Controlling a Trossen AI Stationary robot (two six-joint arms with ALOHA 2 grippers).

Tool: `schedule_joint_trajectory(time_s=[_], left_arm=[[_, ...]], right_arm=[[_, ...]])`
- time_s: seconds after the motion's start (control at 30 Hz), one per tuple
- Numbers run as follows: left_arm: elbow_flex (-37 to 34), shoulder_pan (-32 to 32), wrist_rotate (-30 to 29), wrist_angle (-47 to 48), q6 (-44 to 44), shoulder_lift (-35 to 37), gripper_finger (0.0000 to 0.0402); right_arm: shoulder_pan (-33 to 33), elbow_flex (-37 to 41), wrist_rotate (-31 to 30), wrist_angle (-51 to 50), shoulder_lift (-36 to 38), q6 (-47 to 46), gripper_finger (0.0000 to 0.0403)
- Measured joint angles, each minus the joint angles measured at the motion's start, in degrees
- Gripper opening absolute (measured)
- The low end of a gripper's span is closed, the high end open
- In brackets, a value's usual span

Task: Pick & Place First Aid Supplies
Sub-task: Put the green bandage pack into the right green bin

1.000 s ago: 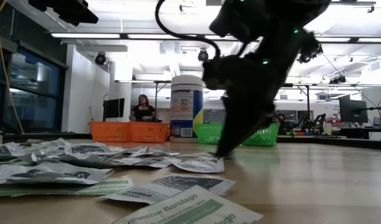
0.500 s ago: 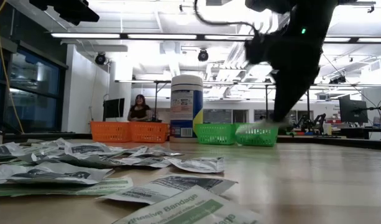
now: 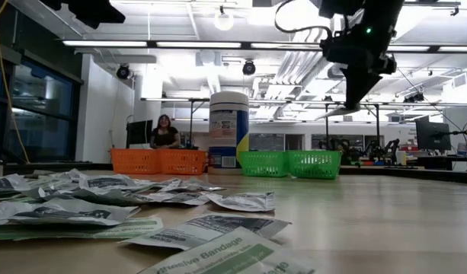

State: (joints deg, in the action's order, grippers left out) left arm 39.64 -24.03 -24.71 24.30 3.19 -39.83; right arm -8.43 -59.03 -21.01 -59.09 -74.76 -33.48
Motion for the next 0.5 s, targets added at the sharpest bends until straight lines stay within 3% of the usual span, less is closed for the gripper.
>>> schedule_joint_trajectory(time_s=[0.27, 0.5], left_arm=[[0.0, 0.0, -1.7, -0.8, -0.3, 0.0, 0.0188], [0.0, 0.0, -1.9, -0.9, 1.4, 0.0, 0.0188]], right_arm=[[-18.3, -0.1, 7.8, 7.9, -2.9, 17.8, 0.0000], [-27.8, -0.1, 16.0, 12.9, -9.5, 26.4, 0.0000]])
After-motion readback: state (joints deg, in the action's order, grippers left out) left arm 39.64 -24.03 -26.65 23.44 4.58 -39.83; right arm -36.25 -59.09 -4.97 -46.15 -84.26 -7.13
